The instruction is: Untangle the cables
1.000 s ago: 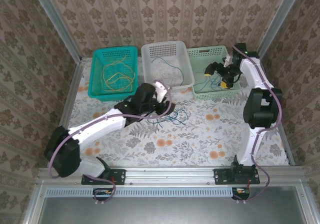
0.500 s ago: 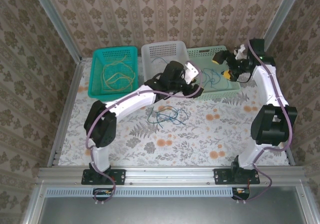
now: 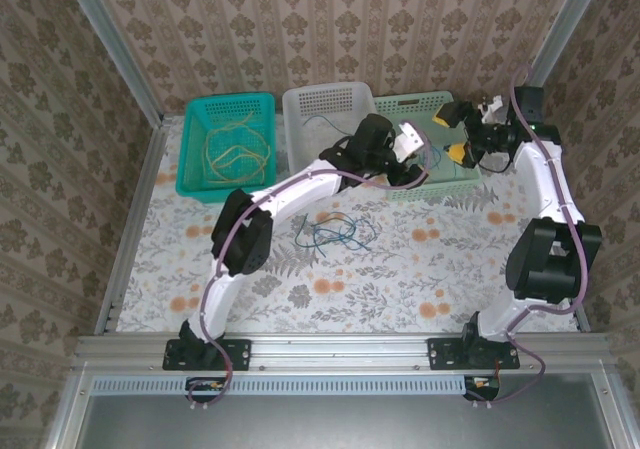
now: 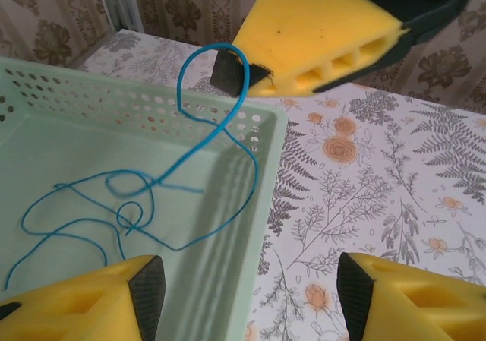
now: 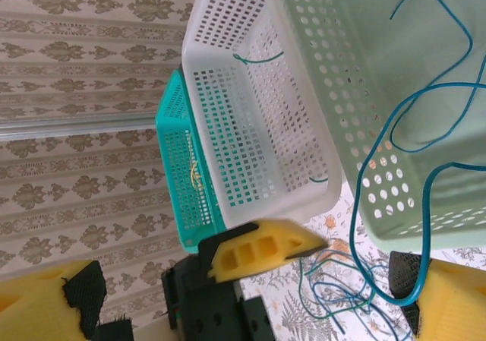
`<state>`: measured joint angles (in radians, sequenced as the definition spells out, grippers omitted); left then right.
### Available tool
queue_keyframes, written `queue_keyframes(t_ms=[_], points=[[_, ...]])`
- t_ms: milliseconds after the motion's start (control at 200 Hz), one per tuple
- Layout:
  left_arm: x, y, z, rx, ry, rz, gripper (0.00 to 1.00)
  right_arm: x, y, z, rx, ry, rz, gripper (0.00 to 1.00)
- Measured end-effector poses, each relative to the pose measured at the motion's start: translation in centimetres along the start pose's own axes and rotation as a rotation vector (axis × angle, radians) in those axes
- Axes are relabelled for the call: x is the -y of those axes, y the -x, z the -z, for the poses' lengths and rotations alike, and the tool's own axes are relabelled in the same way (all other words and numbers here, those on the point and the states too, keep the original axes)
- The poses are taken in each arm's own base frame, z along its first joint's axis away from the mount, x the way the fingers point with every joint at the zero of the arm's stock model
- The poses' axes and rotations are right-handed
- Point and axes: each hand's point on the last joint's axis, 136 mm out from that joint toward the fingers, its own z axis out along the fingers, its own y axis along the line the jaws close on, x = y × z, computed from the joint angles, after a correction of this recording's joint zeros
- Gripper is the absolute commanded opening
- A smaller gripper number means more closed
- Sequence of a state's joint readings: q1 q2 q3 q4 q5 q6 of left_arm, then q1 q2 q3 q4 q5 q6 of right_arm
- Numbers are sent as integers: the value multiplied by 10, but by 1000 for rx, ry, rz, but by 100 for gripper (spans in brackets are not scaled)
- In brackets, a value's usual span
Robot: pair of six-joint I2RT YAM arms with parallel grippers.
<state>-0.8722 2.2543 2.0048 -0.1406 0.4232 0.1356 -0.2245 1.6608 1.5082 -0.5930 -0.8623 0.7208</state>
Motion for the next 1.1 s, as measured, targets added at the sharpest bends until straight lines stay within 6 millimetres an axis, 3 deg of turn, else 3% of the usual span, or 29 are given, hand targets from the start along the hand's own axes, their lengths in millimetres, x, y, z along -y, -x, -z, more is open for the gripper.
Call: queue_keyframes(t_ms=[120, 350, 460, 740, 1100], points=[[-3, -1, -15, -2, -9, -21, 65, 0, -4, 0, -8, 11, -16, 99], [-3, 8, -25, 15, -25, -53, 61, -5, -9, 3, -14, 46, -24, 100], [-2, 11, -28, 27, -33, -65, 48, -6, -13, 4, -19, 56, -25, 100], [0, 13, -33, 40, -57, -74, 0, -5, -14, 5, -21, 66, -42, 100], [-10, 13, -35, 44, -15, -38, 0, 2, -12, 15, -5, 59, -53, 100]])
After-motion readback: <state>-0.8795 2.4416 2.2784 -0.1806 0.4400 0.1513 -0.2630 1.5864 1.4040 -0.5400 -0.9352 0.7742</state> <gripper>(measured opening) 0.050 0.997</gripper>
